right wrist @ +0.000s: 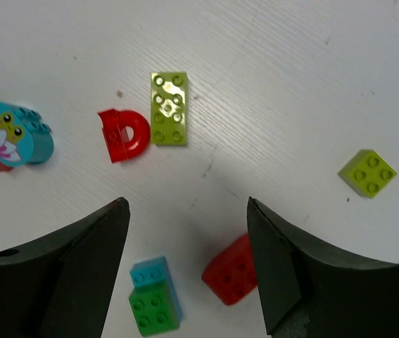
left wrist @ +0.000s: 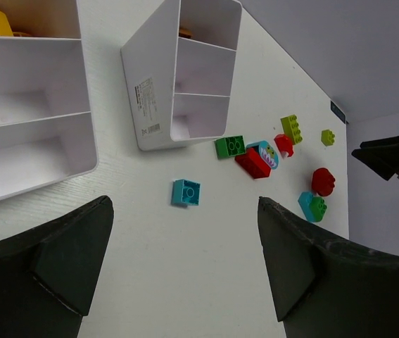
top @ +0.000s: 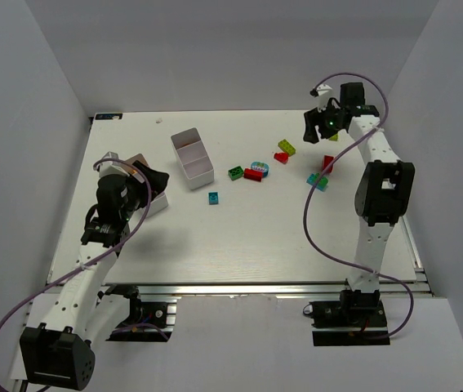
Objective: Sort the legos into containers by color
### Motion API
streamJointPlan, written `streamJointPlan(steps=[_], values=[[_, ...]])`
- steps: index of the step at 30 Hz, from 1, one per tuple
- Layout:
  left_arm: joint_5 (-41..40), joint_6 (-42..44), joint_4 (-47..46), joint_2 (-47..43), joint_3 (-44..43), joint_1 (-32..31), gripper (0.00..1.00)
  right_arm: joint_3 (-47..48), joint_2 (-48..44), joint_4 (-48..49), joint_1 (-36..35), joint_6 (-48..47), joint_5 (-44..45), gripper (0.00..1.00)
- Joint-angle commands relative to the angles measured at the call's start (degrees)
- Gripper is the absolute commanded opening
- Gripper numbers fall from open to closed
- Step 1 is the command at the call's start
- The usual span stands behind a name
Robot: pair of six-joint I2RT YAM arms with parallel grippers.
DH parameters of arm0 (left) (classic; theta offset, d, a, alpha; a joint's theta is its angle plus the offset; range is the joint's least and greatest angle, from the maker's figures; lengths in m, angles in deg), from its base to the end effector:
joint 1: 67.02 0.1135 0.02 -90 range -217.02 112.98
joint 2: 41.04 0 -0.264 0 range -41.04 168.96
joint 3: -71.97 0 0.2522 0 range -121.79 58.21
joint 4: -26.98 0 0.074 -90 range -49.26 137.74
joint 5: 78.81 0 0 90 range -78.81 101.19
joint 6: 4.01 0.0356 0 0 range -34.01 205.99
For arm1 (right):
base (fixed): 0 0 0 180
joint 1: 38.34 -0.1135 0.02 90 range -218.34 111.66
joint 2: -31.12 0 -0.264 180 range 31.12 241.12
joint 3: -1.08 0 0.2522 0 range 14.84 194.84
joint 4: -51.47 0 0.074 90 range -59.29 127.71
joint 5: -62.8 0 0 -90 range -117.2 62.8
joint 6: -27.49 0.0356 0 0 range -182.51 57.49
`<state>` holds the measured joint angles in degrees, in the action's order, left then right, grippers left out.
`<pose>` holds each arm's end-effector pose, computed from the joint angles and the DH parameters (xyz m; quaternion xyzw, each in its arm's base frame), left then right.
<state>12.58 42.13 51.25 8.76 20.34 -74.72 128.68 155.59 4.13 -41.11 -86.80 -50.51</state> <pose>0.2010 -0.0280 0.2814 -0.2515 0.7922 -0.2509 0.4962 0.4965 0.0381 0.2705 -0.2875 0.8588 0.1117 0.4091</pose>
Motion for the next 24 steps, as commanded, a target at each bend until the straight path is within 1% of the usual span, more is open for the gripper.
streamJointPlan(steps=[1, 3, 4, 5, 7, 8, 10, 11, 13, 14, 17, 21, 24], values=[[1.60, 1.05, -1.10, -0.14, -0.45, 0.15, 0.93, 1.56, -3.44, -7.10, 0.74, -5.66, -1.48, 0.73], [1.86, 1.49, -1.19, -0.06, -0.45, 0.15, 0.93, 3.13, -2.83, -11.39, 1.18, -9.26, -3.75, 0.74], [2.13, 1.58, -1.10, -0.05, -0.54, 0.15, 0.93, 6.01, -2.39, -14.64, 1.18, -14.94, -4.89, 0.74], [2.21, 1.84, -1.01, 0.03, -0.63, 0.15, 0.93, 6.74, -2.21, -20.76, 1.10, -17.25, -6.12, 0.73], [2.39, 2.02, -1.01, -0.14, -0.54, 0.15, 0.93, 6.22, -2.56, -24.23, 0.57, -20.16, -5.52, 0.73], [2.48, 2.11, -1.10, -0.23, -0.54, 0.06, 0.93, 4.30, -2.91, -25.73, 0.31, -21.31, -3.52, 0.72], [3.00, 2.11, -1.62, -0.41, -0.02, 0.15, 0.93, 1.40, -4.05, -25.74, -0.05, -21.32, -2.01, 0.68], [3.27, 2.11, -1.71, -0.41, 0.16, 0.15, 0.93, -1.49, -4.49, -24.52, -0.13, -20.10, -0.87, 0.67], [3.62, 2.11, -2.15, -0.41, 0.51, 0.15, 0.93, -3.97, -5.63, -22.76, -0.48, -18.69, 0.19, 0.64], [4.06, 2.11, -2.15, -0.32, 0.51, 0.15, 0.93, -6.07, -5.98, -21.88, -0.66, -17.38, 1.59, 0.64], [4.50, 2.46, -1.89, 0.03, 0.16, 0.15, 0.93, -8.45, -6.25, -18.72, -1.45, -15.97, 4.14, 0.64], [4.41, 3.16, -1.10, 0.03, -0.63, 0.15, 0.93, -10.56, -6.25, -16.17, -2.16, -15.61, 7.74, 0.67], [4.41, 3.16, -0.57, -0.32, -0.54, 0.15, 0.93, -11.62, -6.34, -15.03, -2.33, -15.78, 8.37, 0.69]])
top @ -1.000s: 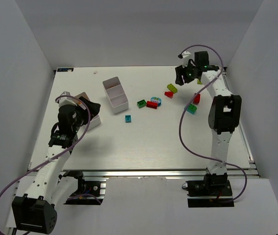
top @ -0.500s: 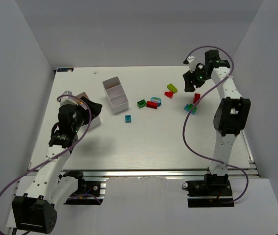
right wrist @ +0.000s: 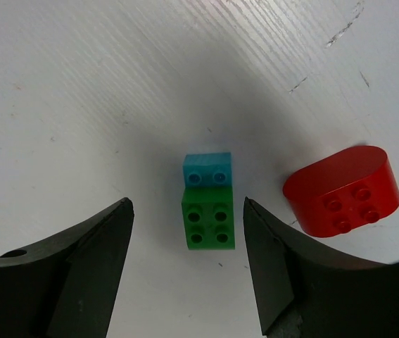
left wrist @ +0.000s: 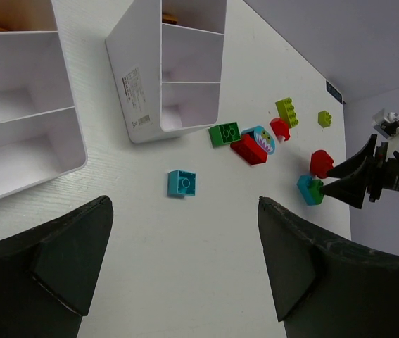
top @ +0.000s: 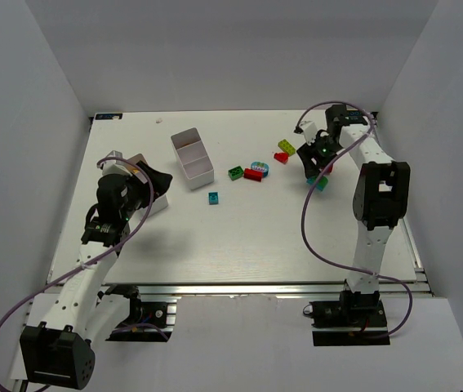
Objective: Sort the legos into containers by color
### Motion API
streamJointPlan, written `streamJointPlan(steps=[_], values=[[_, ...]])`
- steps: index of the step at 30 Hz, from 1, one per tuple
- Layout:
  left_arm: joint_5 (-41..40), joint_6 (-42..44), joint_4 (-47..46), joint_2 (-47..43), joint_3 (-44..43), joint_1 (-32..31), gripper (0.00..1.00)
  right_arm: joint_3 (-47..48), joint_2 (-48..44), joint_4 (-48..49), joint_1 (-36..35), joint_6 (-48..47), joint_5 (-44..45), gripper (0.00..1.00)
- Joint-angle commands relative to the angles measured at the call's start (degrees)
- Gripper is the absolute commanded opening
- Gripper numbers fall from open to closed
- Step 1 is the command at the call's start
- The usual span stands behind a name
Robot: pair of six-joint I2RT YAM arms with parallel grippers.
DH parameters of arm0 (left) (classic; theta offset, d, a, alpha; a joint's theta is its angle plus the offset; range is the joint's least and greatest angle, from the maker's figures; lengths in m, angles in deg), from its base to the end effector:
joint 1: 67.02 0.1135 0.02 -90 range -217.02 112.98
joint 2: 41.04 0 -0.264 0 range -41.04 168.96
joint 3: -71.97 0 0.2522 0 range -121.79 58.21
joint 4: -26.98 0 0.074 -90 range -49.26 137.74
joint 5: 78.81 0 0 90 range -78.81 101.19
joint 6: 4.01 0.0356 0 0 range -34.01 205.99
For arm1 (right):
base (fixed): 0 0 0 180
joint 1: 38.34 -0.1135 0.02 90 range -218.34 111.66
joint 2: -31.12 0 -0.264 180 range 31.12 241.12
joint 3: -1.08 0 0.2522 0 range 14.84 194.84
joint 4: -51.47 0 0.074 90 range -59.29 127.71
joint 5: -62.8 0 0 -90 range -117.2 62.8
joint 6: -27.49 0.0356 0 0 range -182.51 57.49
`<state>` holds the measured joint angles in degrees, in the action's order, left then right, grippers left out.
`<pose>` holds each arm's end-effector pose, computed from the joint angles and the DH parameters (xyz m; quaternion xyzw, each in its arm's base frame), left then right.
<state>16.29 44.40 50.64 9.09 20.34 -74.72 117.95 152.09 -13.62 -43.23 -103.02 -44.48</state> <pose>0.2020 -0.0305 0.2814 -0.2179 0.8002 -0.2660 0.4913 0.4432 0.0485 0.2209 -0.4003 0.8866 0.0861 0.2152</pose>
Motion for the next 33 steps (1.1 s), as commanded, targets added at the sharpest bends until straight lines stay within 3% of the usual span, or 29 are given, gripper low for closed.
streamJointPlan(steps=[1, 23, 33], values=[[0.70, 0.72, 0.13, -0.99, -0.45, 0.15, 0.94, -1.07, -2.84, 3.08, -0.21, 0.43, 2.51, 0.69], [0.70, -0.78, -0.40, -2.14, 1.22, 0.15, 0.93, -5.73, -2.58, 2.64, -0.21, -4.22, 5.85, 0.68], [0.87, -1.04, -0.75, -1.88, 1.13, 0.15, 0.93, -7.22, -2.93, 3.96, -0.21, -5.37, 6.91, 0.60]])
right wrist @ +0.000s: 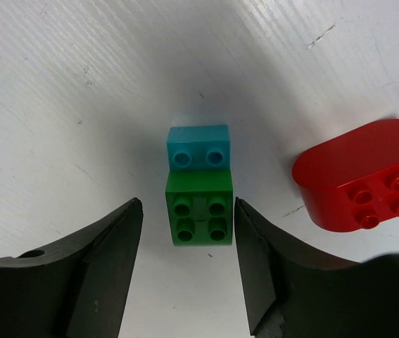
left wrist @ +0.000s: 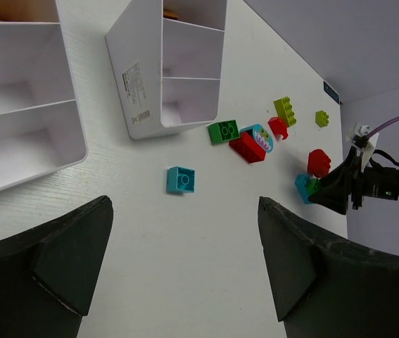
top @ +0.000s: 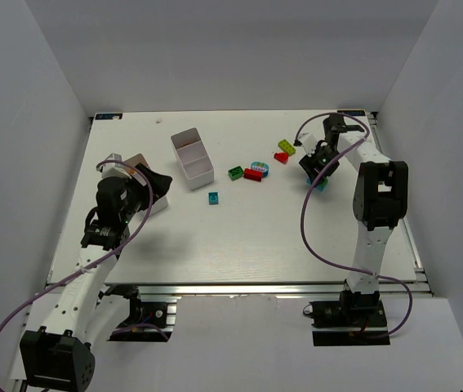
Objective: Sort the legos into containers by color
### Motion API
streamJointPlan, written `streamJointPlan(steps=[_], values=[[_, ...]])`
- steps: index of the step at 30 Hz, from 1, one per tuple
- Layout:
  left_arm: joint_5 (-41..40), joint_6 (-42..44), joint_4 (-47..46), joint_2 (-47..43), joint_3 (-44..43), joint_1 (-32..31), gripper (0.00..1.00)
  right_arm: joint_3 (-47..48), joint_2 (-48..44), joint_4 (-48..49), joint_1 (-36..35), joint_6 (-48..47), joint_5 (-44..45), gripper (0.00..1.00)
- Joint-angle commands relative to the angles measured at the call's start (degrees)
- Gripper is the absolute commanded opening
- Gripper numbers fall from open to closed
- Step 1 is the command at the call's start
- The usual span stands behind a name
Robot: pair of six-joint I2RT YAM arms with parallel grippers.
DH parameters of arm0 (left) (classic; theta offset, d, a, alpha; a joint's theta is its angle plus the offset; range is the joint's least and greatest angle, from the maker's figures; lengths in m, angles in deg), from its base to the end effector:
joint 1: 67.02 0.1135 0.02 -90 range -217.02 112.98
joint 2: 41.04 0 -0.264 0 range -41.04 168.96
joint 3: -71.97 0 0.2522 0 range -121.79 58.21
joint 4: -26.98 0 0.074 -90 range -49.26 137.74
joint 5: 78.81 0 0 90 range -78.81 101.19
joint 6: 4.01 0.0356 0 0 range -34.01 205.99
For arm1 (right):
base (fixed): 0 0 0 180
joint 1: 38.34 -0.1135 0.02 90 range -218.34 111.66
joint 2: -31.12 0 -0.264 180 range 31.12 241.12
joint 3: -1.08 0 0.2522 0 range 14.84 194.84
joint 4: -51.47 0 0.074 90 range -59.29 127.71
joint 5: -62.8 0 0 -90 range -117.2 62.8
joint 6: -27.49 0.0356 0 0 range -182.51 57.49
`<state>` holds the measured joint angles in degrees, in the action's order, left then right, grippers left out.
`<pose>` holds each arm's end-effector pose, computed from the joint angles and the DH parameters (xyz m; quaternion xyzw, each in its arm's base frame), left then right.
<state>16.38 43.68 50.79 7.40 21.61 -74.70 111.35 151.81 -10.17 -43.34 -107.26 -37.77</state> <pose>0.1963 -0.0297 0.2787 -0.2221 0.7977 -0.2704 0.4912 0.4341 0.0445 0.1912 -0.4268 0.8863 0.0328 0.1769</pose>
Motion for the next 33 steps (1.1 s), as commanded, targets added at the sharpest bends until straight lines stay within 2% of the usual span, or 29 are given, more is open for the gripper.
streamJointPlan(steps=[1, 7, 15, 16, 18, 19, 20, 23, 28, 33], values=[[0.70, -0.32, -0.90, -0.19, -0.23, 0.12, 0.93, -0.62, -2.47, 0.59, -0.10, -1.30, 0.28, 0.60], [0.96, -0.32, -0.64, -0.19, -0.58, 0.12, 0.93, -0.36, -1.94, 0.94, -0.10, -1.30, -0.07, 0.52], [1.22, -1.02, -1.17, -0.28, -0.32, 0.12, 0.93, -0.71, -2.65, 1.65, -0.10, -2.01, 0.20, 0.51], [1.31, -1.11, -1.43, -0.19, -0.31, 0.12, 0.93, -0.80, -2.65, 1.65, -0.10, -2.01, 0.02, 0.49], [1.49, -1.29, -1.52, -0.19, -0.31, 0.21, 0.93, -0.45, -2.91, 1.39, -0.10, -2.09, -0.59, 0.35], [1.75, -1.38, -2.04, -0.11, -0.23, 0.12, 0.93, -0.10, -3.17, 0.69, -0.10, -2.18, -1.73, 0.28], [2.10, -1.55, -2.39, 0.07, -0.14, 0.12, 0.93, 0.43, -3.43, 0.16, -0.19, -2.18, -2.69, 0.16], [4.64, -2.69, -4.32, 1.12, 0.12, 0.12, 0.93, 2.19, -5.37, -2.03, -0.10, -2.01, -8.92, 0.07], [13.94, -6.81, -9.59, 4.90, 0.83, 0.04, 0.93, 2.20, -10.01, -5.56, -1.07, -1.92, -25.60, 0.00], [22.13, -10.34, -14.87, 9.82, 0.04, -0.49, 0.93, -5.44, -15.47, -1.80, -7.30, -3.15, -32.40, 0.00]])
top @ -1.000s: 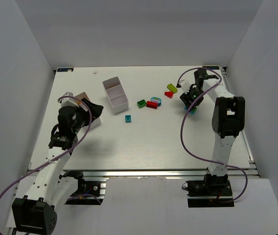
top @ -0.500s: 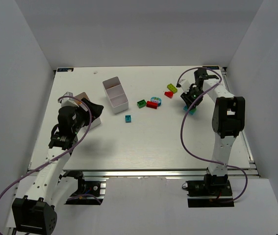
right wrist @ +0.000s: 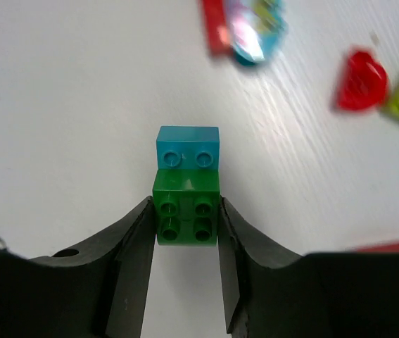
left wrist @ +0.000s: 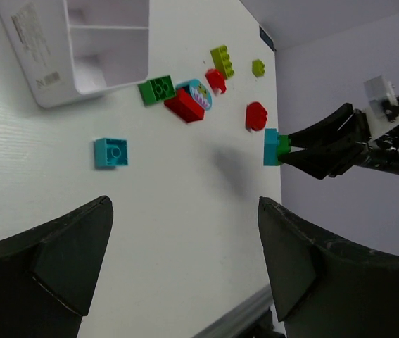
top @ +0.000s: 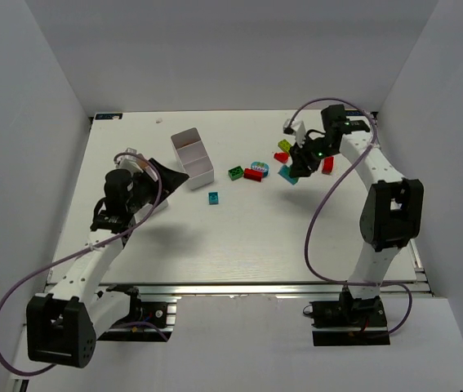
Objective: Sort the legos into containers by color
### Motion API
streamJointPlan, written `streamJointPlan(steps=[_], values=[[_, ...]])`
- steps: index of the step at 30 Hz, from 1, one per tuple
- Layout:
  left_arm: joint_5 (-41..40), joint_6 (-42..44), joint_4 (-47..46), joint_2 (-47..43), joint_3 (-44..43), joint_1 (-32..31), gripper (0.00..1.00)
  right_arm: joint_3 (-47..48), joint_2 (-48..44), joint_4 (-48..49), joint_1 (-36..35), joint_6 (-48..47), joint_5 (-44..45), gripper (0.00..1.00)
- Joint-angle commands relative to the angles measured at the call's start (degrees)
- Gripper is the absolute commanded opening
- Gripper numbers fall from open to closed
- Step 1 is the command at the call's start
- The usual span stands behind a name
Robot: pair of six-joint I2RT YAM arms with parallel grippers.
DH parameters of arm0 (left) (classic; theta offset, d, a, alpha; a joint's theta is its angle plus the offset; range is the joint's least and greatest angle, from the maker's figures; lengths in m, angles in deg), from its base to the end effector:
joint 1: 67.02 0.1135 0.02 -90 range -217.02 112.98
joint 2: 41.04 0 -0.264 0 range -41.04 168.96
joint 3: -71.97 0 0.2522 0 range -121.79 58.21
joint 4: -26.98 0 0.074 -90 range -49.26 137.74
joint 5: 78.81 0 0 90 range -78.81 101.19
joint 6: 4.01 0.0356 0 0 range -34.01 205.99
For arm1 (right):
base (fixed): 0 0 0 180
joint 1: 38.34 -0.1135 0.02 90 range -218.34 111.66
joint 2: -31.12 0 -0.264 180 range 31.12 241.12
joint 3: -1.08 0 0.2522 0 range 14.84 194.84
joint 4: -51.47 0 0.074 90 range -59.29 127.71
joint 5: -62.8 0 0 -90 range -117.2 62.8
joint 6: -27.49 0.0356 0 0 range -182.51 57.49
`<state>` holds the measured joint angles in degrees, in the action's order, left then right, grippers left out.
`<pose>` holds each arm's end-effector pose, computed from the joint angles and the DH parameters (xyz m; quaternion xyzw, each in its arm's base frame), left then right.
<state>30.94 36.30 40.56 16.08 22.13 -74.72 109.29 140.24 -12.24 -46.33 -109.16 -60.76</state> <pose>0.2236 -0.0424 0.2650 -0.1998 0.7922 -0.3923 0.4225 0.3964 0.0755 0.2653 -0.4850 0.8007 0.1962 0.2917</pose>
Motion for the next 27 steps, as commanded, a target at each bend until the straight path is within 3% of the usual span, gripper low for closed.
streamJointPlan(steps=[1, 10, 19, 27], values=[[8.11, -2.87, -4.74, 2.54, -0.84, -1.25, 0.93, -4.71, -5.48, 1.25, -5.62, -1.16, -10.55, 0.00], [7.76, -2.78, -4.91, 7.47, -4.61, -8.11, 0.93, -6.39, -7.17, 12.06, -20.82, 8.49, -14.60, 0.00], [3.11, -2.60, -1.31, 10.29, -6.46, -12.77, 0.84, -2.70, -5.15, 16.81, -27.34, 14.92, -14.87, 0.00], [1.34, -2.25, -0.87, 11.43, -7.08, -14.88, 0.78, -3.14, -5.50, 19.01, -28.75, 17.12, -14.51, 0.00]])
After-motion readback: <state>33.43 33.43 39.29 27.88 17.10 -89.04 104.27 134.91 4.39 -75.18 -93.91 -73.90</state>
